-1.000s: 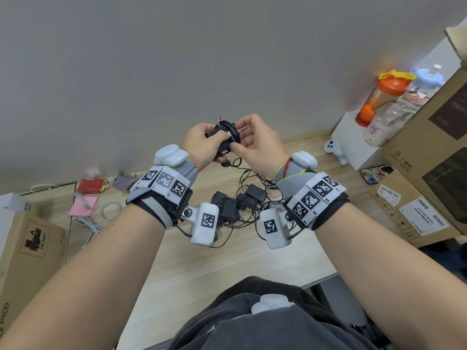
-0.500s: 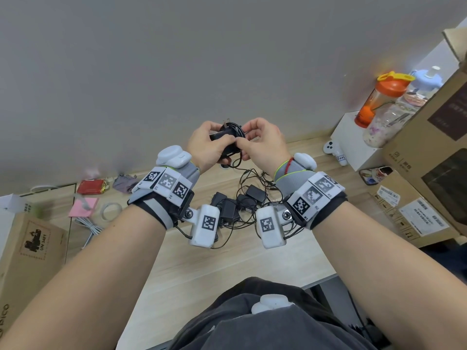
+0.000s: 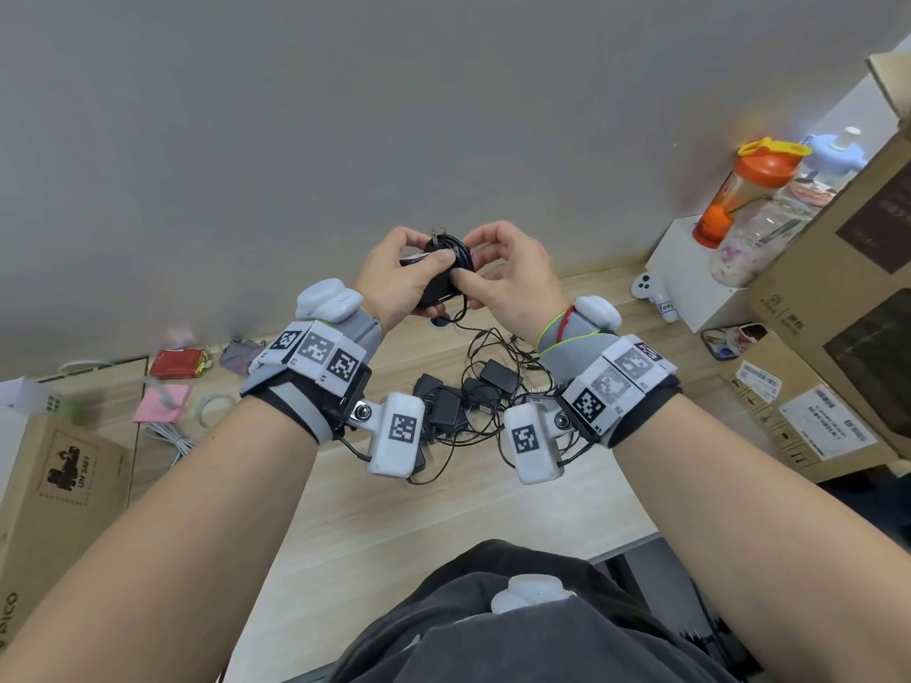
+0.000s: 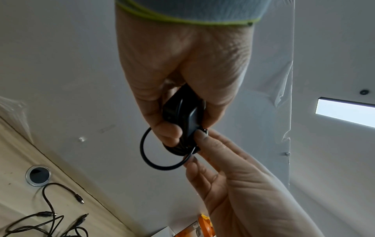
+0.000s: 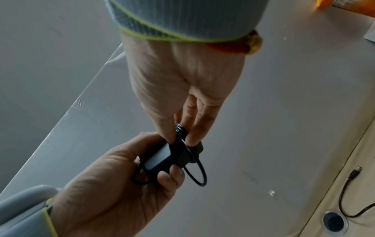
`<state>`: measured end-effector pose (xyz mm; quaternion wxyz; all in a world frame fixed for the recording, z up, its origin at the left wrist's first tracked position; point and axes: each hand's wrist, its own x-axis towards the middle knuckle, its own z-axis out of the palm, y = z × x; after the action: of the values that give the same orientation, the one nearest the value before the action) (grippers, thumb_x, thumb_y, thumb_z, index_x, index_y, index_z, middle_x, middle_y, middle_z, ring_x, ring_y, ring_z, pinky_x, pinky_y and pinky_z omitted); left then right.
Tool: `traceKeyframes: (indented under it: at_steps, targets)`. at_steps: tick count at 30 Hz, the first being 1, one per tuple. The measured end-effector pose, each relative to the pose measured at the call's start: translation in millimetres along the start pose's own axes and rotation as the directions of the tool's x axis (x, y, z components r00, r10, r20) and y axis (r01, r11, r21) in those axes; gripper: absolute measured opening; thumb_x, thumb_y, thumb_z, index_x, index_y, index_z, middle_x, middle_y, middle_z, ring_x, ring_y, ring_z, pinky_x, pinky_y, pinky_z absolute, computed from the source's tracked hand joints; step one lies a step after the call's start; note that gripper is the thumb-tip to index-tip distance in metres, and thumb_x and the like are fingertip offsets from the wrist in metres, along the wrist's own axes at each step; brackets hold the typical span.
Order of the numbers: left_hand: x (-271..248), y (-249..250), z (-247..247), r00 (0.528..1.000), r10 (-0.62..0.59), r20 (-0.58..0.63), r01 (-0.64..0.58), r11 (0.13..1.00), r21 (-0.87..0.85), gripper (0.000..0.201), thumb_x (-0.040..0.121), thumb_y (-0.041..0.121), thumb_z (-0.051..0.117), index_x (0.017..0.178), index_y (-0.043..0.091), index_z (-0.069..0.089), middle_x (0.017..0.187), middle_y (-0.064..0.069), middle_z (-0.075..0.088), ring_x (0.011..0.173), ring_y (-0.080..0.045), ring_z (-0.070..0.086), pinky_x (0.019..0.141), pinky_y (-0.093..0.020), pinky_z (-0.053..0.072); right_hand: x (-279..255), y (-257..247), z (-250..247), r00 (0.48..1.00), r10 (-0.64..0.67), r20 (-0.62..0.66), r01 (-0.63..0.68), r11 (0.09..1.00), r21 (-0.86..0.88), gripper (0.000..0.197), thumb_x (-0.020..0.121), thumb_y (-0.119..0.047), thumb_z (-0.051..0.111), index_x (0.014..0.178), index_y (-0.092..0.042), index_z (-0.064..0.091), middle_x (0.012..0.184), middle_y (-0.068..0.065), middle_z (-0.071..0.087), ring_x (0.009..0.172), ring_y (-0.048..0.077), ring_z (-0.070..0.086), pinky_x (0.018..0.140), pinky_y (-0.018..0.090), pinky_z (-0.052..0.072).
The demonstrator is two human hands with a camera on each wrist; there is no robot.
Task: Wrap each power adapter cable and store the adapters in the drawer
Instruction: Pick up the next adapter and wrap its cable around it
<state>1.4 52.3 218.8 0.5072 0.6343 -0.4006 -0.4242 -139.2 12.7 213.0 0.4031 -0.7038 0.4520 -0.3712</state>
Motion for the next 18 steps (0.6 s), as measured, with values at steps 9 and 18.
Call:
traceKeyframes:
  at_steps: [9, 18]
  targets:
    - [2.4, -3.0, 0.4, 0.998, -0.052, -0.023, 0.052, 0.998, -0.032, 0.021, 0.092, 0.023, 0.067, 0.104, 0.010, 0.054, 0.096, -0.014, 0.059, 0.053, -0.021, 0.061, 0.045, -0.027, 0.054, -0.8, 0.0, 0.4, 0.994, -0.107, 0.019, 0.108, 0.987, -0.115, 0.016, 0.079, -0.017, 0.071, 0.084, -0.020, 0.056, 0.069, 0.006, 0.060, 0.053, 0.019, 0.067, 0.059, 0.028, 0.048]
    - [-0.3, -3.6, 0.8, 0.999, 0.040, -0.001, -0.040, 0.999, 0.006, 0.025, 0.090, 0.017, 0.069, 0.107, 0.008, 0.052, 0.088, -0.013, 0.061, 0.059, -0.030, 0.061, 0.054, -0.042, 0.057, 2.2, -0.3, 4.4, 0.994, 0.088, -0.064, -0.091, 0.995, -0.051, 0.015, 0.081, -0.014, 0.066, 0.091, -0.018, 0.056, 0.072, -0.006, 0.065, 0.053, 0.016, 0.069, 0.055, 0.019, 0.048]
